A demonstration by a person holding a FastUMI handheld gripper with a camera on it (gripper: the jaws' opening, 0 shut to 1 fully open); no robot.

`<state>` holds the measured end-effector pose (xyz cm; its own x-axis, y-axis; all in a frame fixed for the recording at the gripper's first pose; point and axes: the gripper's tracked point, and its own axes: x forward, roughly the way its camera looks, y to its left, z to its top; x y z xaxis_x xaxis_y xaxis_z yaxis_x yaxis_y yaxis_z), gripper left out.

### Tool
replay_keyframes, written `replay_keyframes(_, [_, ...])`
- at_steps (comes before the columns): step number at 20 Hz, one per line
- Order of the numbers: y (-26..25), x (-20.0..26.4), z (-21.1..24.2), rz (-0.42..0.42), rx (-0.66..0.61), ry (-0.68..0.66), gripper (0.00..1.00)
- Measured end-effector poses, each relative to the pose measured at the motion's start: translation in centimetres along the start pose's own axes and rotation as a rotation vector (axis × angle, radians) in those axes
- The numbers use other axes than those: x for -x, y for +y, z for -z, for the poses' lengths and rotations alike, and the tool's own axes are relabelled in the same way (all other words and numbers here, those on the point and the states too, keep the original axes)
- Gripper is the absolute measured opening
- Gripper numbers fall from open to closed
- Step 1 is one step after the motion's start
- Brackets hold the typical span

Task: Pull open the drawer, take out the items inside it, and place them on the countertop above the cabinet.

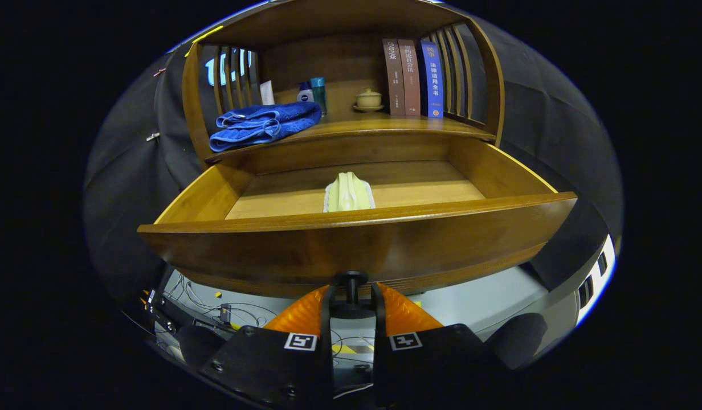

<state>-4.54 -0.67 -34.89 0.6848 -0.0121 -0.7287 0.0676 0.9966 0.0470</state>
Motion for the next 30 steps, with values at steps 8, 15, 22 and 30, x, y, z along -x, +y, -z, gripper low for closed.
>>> replay_keyframes(8, [-0.1, 2.0, -1.3, 0.005, -0.008, -0.055, 0.87])
replay_keyframes(15, [0.3, 6.0, -6.8, -0.023, 0.002, -0.141, 0.95])
replay_keyframes(22, [1.5, 2.2, -15.7, -0.048, -0.004, -0.150, 0.95])
replay_keyframes(30, [1.8, -7.3, -16.7, -0.008, -0.025, 0.066, 0.96])
